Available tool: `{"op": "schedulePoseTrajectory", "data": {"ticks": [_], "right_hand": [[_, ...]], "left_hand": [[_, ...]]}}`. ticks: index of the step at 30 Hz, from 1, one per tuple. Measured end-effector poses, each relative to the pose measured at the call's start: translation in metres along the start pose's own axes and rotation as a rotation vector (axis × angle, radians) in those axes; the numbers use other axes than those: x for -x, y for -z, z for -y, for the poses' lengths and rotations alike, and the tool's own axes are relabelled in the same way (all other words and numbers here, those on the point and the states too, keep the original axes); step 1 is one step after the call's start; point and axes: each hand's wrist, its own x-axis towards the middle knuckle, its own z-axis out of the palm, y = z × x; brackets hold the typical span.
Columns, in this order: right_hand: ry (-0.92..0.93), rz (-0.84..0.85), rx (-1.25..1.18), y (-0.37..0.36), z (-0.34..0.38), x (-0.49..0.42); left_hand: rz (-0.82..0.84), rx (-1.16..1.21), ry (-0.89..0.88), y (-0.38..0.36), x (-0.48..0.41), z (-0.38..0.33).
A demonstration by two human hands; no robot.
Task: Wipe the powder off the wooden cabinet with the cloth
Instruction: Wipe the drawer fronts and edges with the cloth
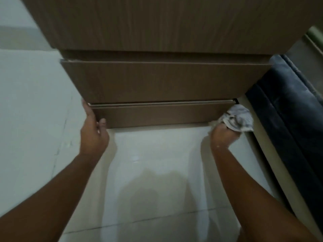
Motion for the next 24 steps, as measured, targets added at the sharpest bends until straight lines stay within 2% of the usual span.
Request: {"op": "schedulePoseTrajectory", "data": {"ticks": [1,4,7,9,11,14,16,18,19,20,21,22,24], "right_hand": [[0.124,-0.071,-0.026,-0.005,-0.004,0.000],[0.455,-0.008,0.163,-0.022,0.028,0.027],[0.943,-0.109,0.357,-0.021,0.062,0.065],[1.222,-0.185,0.335,-0.029,0.096,0.087],[1.258,-0.030,0.072,-0.030,0.151,0.111],[1.092,0.297,-0.440,-0.030,0.223,0.151],[1.125,0.458,-0.380,-0.027,0.252,0.178],[1.208,0.500,-0.199,-0.027,0.264,0.200],[1.222,0.530,-0.128,-0.029,0.265,0.207],[1.231,0.549,-0.080,-0.030,0.266,0.213],[1.229,0.547,-0.032,-0.031,0.265,0.217],[1.223,0.541,0.004,-0.033,0.264,0.219],[1.226,0.513,0.053,-0.036,0.262,0.220]], "left_hand": [[-0.019,0.054,0.014,0.003,0.001,-0.006],[-0.130,0.245,0.018,0.020,-0.014,-0.027],[-0.207,0.355,-0.047,0.036,-0.039,-0.056],[-0.251,0.394,-0.103,0.047,-0.052,-0.076],[-0.287,0.414,-0.114,0.054,-0.060,-0.088],[-0.277,0.443,-0.100,0.061,-0.064,-0.082],[-0.164,0.609,-0.014,0.056,-0.065,-0.075],[-0.129,0.689,0.025,0.059,-0.061,-0.074],[-0.160,0.599,-0.036,0.067,-0.053,-0.074],[-0.250,0.374,-0.194,0.062,-0.047,-0.062],[-0.310,0.297,-0.236,0.059,-0.047,-0.054],[-0.271,0.308,-0.164,0.058,-0.044,-0.055],[-0.246,0.320,-0.256,0.050,-0.047,-0.059]]}}
